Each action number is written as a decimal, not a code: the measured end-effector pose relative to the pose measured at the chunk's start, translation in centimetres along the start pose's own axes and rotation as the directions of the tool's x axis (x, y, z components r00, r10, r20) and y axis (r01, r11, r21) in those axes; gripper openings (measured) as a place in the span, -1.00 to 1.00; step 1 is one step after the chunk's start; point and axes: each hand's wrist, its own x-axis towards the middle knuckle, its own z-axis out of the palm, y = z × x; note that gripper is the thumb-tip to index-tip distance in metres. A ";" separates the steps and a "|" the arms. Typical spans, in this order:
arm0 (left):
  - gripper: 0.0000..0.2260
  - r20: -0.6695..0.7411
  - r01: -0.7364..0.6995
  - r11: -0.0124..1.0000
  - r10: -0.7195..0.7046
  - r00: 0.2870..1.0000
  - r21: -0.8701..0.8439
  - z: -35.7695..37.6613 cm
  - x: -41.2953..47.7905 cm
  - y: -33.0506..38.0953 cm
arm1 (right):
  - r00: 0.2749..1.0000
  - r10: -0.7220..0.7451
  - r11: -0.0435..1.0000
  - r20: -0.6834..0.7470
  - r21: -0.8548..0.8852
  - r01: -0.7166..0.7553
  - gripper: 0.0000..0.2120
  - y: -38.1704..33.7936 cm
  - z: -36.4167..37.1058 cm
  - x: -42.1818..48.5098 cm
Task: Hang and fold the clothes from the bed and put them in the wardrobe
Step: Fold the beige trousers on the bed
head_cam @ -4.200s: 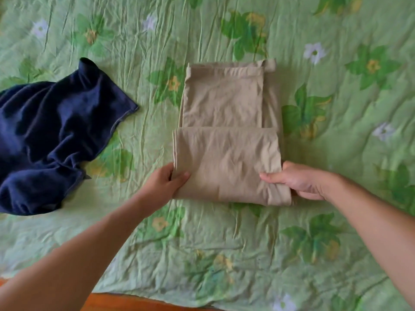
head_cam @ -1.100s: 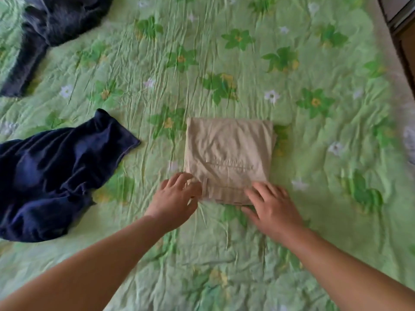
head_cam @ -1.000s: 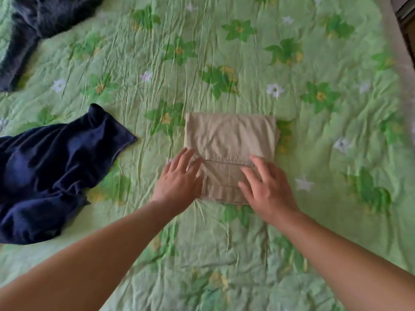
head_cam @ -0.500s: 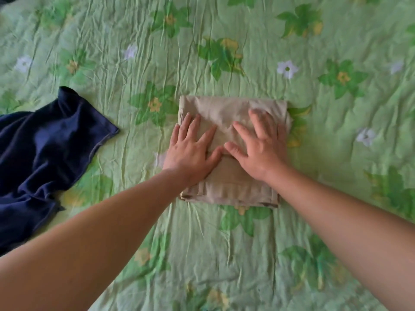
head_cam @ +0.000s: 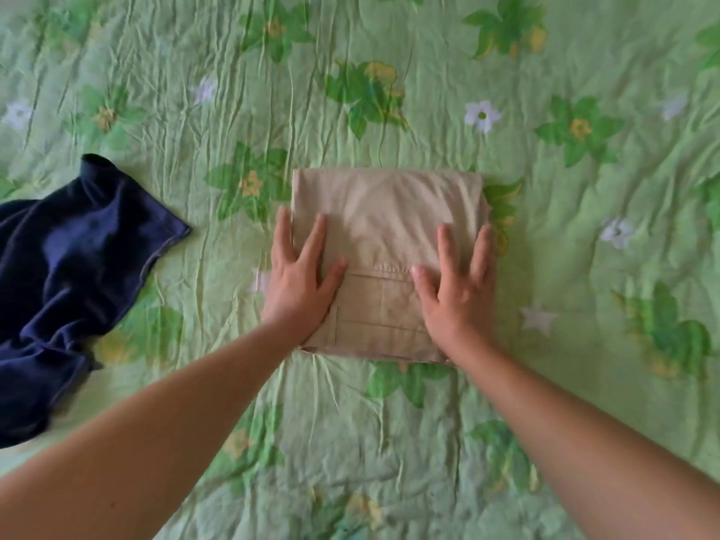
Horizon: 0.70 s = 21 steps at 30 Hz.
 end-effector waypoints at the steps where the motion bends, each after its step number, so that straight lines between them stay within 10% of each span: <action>1: -0.39 0.002 0.068 0.994 -0.068 0.998 -0.085 -0.2 -1.1 0.1 | 0.996 0.056 0.998 0.071 0.018 -0.058 -0.31 -0.2 -0.3 -1.5; 9: -0.32 0.290 0.429 0.771 -0.323 0.901 -0.471 -5.6 -1.1 3.0 | 0.837 0.197 0.648 0.510 0.573 -0.502 -0.29 0.0 -6.5 0.7; 21: -0.30 0.229 0.117 0.990 -0.134 0.964 0.084 -20.2 -9.6 17.3 | 0.865 -0.080 0.980 0.495 0.197 -0.022 -0.38 -6.0 -28.4 -3.1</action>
